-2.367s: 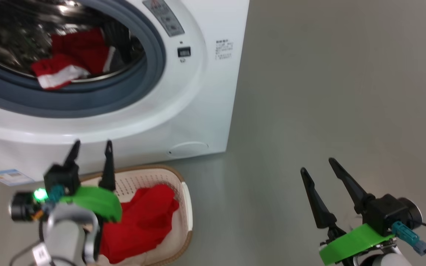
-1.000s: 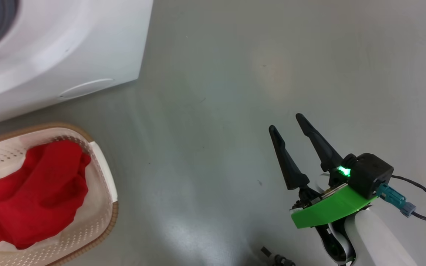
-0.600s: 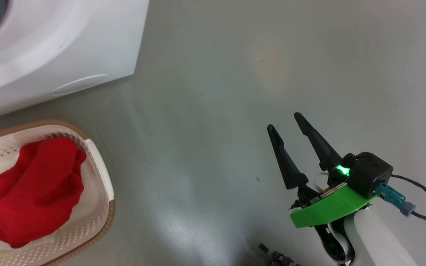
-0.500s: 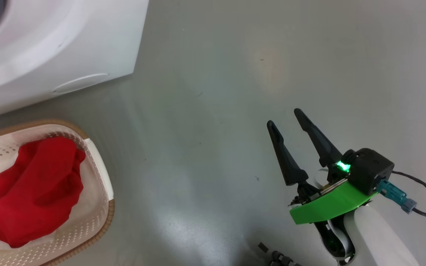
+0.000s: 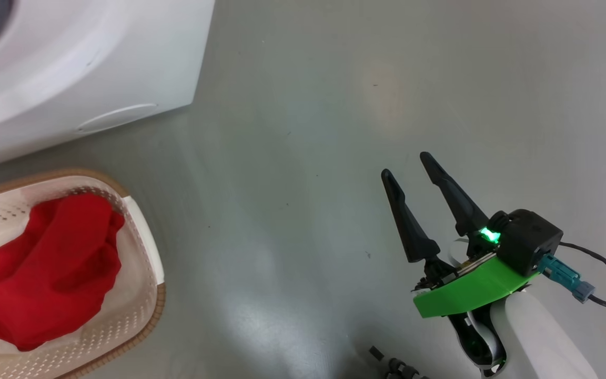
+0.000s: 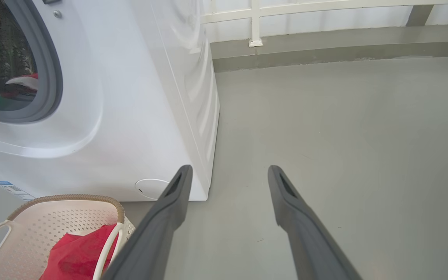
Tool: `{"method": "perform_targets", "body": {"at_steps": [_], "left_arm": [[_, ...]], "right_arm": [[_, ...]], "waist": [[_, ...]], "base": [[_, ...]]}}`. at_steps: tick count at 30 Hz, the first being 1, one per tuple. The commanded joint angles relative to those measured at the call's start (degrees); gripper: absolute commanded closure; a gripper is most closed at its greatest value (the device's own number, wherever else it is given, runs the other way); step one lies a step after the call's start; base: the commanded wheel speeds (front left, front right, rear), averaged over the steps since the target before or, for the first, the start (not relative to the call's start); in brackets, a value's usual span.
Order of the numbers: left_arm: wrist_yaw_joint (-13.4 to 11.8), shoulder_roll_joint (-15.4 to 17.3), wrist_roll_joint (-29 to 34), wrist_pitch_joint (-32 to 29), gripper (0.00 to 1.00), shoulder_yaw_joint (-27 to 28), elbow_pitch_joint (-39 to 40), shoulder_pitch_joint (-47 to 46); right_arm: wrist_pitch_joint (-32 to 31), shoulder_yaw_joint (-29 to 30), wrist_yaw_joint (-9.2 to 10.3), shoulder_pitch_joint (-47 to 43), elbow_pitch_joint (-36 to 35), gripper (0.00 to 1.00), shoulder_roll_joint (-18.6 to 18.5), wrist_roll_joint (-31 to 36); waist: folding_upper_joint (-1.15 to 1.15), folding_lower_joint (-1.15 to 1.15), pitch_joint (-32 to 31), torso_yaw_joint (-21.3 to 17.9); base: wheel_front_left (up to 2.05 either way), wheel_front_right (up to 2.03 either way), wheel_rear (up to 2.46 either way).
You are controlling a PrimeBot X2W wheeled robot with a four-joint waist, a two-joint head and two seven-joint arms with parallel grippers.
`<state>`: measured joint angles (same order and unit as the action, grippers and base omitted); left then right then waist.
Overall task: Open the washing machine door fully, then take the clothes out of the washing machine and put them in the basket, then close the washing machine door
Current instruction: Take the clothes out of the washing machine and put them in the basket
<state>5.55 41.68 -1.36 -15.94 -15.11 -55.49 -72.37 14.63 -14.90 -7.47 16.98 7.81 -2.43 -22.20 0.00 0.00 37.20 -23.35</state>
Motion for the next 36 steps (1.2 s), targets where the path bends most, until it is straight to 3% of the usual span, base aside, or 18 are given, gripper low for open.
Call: {"method": "perform_targets", "body": {"at_steps": [1,12,20,26,36], "left_arm": [[-0.44,2.59,-0.68,1.4,1.0,1.02,0.21,-1.22],[-1.83,-3.89,-5.79,11.42,1.0,2.82,-2.09,0.97],[-4.54,-8.29,-9.35,17.59,1.0,4.77,2.48,6.99],[-6.79,-11.2,-13.12,20.77,1.0,7.23,11.05,15.01],[-14.44,-14.85,-16.25,21.64,1.0,10.26,36.63,34.81]], "right_arm": [[0.37,-0.56,-0.02,0.21,-0.99,0.0,-0.44,-0.3],[0.37,0.55,-0.02,-0.77,-0.48,0.0,-0.44,2.48],[0.37,1.44,-0.02,-1.89,0.02,0.0,-0.44,4.27],[0.37,2.34,-0.02,-2.79,0.22,0.0,-0.44,5.74],[0.37,3.4,-0.02,-4.85,0.88,0.0,-0.44,7.97]], "waist": [[0.0,0.0,-0.38,0.36],[0.0,0.0,-4.36,3.87],[0.0,0.0,-7.35,6.54],[0.0,0.0,-10.0,8.73],[0.0,0.0,-14.5,12.21]], "base": [[0.0,0.0,0.0],[0.0,0.0,0.0],[0.0,0.0,0.0],[0.0,0.0,0.0],[0.0,0.0,0.0]]}}
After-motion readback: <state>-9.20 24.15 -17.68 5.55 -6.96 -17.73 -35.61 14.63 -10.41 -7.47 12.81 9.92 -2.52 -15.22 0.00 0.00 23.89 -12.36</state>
